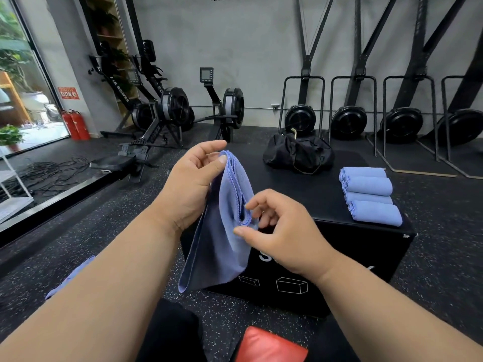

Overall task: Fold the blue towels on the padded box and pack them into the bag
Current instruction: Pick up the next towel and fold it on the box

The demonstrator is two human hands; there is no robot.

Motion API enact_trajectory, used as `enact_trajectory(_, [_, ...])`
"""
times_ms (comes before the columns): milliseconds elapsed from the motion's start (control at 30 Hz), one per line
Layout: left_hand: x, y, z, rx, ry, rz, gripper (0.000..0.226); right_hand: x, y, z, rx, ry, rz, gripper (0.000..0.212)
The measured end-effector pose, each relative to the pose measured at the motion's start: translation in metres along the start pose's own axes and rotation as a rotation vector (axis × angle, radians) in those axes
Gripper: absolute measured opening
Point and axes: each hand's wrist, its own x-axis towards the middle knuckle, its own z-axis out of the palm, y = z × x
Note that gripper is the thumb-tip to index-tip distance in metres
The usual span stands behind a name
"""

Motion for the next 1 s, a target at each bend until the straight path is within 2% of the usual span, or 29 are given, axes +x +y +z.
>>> enact_trajectory(133, [-0.001, -0.003, -0.002, 0.013, 0.018, 0.022, 0.023, 0.002, 0.000, 0.005, -0.120, 0.013, -0.057, 0.039])
enact_trajectory(300, [-0.001, 0.001, -0.009, -0.031, 0.034, 0.022, 0.023, 0.006, 0.005, 0.008, -0.298, 0.010, -0.136, 0.024])
enact_trajectory(433, [-0.002, -0.002, -0.012, -0.003, 0.031, 0.020, 0.022, 0.008, 0.009, 0.011, -0.324, 0.041, -0.144, 0.015])
enact_trajectory(567, [-0.002, -0.007, -0.019, 0.115, 0.057, 0.035, 0.022, 0.010, 0.010, 0.004, -0.324, 0.072, -0.083, 0.018])
enact_trajectory(633, [-0.001, -0.012, -0.028, 0.151, 0.066, -0.005, 0.024, 0.016, 0.008, -0.012, -0.278, 0.087, -0.030, 0.017])
enact_trajectory(733, [-0.002, -0.021, -0.039, 0.134, 0.036, -0.093, 0.027, 0.036, 0.004, -0.042, -0.046, 0.132, 0.056, 0.018])
enact_trajectory(767, [-0.003, -0.023, -0.040, 0.110, 0.020, -0.115, 0.028, 0.043, 0.003, -0.049, -0.010, 0.114, 0.071, 0.020])
enact_trajectory(900, [-0.006, -0.027, -0.034, -0.007, -0.007, -0.162, 0.031, 0.059, 0.004, -0.055, -0.113, -0.073, 0.058, 0.023])
enact_trajectory(1000, [-0.004, -0.026, -0.036, -0.069, 0.003, -0.150, 0.032, 0.063, 0.008, -0.059, 0.188, 0.004, 0.081, 0.032])
